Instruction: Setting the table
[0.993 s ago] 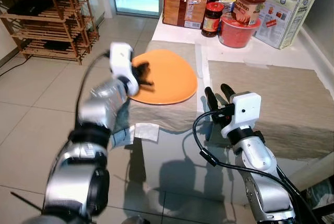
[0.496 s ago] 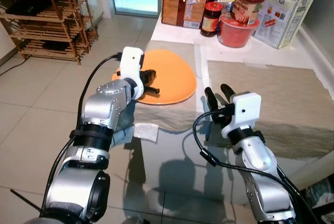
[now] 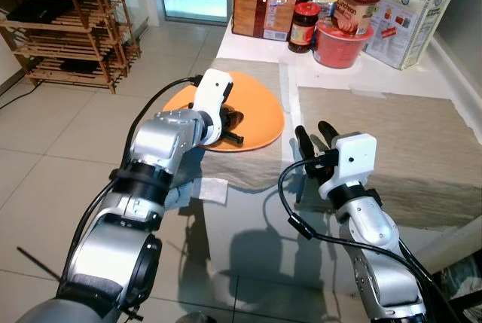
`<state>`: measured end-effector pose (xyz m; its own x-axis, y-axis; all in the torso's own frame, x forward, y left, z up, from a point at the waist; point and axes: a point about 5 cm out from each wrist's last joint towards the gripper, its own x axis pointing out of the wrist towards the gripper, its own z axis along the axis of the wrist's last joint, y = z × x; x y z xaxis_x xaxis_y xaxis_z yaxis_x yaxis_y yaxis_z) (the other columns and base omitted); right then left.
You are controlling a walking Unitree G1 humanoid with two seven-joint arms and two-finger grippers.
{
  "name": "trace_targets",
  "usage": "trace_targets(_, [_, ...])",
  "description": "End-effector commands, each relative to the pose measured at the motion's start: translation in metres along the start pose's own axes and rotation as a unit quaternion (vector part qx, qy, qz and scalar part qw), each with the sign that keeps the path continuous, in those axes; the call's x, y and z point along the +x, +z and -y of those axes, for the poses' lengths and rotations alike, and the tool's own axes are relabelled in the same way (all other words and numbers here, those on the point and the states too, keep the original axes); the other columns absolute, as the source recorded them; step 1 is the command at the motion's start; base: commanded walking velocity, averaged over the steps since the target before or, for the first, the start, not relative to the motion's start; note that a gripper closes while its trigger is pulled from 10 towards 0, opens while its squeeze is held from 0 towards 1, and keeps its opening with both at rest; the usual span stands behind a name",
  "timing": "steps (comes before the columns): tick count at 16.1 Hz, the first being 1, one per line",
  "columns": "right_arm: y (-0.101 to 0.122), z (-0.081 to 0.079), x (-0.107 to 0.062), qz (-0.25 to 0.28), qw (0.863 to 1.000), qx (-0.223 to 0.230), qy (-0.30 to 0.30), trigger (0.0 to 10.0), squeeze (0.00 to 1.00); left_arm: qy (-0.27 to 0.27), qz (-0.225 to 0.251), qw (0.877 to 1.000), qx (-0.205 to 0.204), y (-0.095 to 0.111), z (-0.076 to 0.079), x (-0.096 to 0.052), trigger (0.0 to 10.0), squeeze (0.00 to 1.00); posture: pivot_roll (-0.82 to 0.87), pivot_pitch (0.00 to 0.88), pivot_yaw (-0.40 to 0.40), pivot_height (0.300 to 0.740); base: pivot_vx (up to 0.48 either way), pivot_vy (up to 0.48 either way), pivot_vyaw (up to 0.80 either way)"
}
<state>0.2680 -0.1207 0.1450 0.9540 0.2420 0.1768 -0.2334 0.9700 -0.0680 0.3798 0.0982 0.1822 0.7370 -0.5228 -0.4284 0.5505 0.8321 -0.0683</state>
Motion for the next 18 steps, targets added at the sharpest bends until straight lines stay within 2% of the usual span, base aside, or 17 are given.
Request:
trace_targets(1, [0.002,0.003,0.001,-0.001,1.000,0.006,-0.007,10.0,0.00,-0.004,-0.006,1.000,0.002,0.001,0.002,0.002,10.0,0.00,0.05,0.020,0.001,0.740,0.000,0.000,0.00])
trace_targets(6, [0.001,0.002,0.002,-0.002,1.000,0.003,-0.005,10.0,0.00,-0.029,-0.003,0.999,-0.018,0.008,0.020,0.018,10.0,0.00,0.04,0.019,0.003,0.740,0.000,0.000,0.00])
trace_targets(11, [0.001,0.002,0.003,-0.003,1.000,0.003,-0.008,10.0,0.00,-0.076,0.008,0.997,-0.015,0.014,0.051,0.030,10.0,0.00,0.03,0.018,0.011,0.740,0.000,0.000,0.00])
trace_targets(13, [0.001,0.001,0.003,-0.003,1.000,0.002,-0.008,10.0,0.00,-0.087,0.020,0.996,-0.018,0.021,0.057,0.031,10.0,0.00,0.03,0.014,0.014,0.740,0.000,0.000,0.00])
trace_targets(15, [0.001,0.001,0.003,-0.001,1.000,0.002,-0.009,10.0,0.00,-0.084,0.043,0.995,-0.011,0.034,0.056,0.026,10.0,0.00,0.03,0.010,0.015,0.740,0.000,0.000,0.00])
trace_targets(17, [0.001,0.000,0.003,0.000,1.000,0.003,-0.008,10.0,0.00,-0.063,0.082,0.995,-0.001,0.054,0.041,0.012,10.0,0.00,0.04,0.003,0.015,0.740,0.000,0.000,0.00])
trace_targets(18, [0.001,-0.001,0.003,0.000,1.000,0.004,-0.007,10.0,0.00,-0.053,0.082,0.995,0.001,0.053,0.033,0.008,10.0,0.00,0.04,0.001,0.016,0.740,0.000,0.000,0.00])
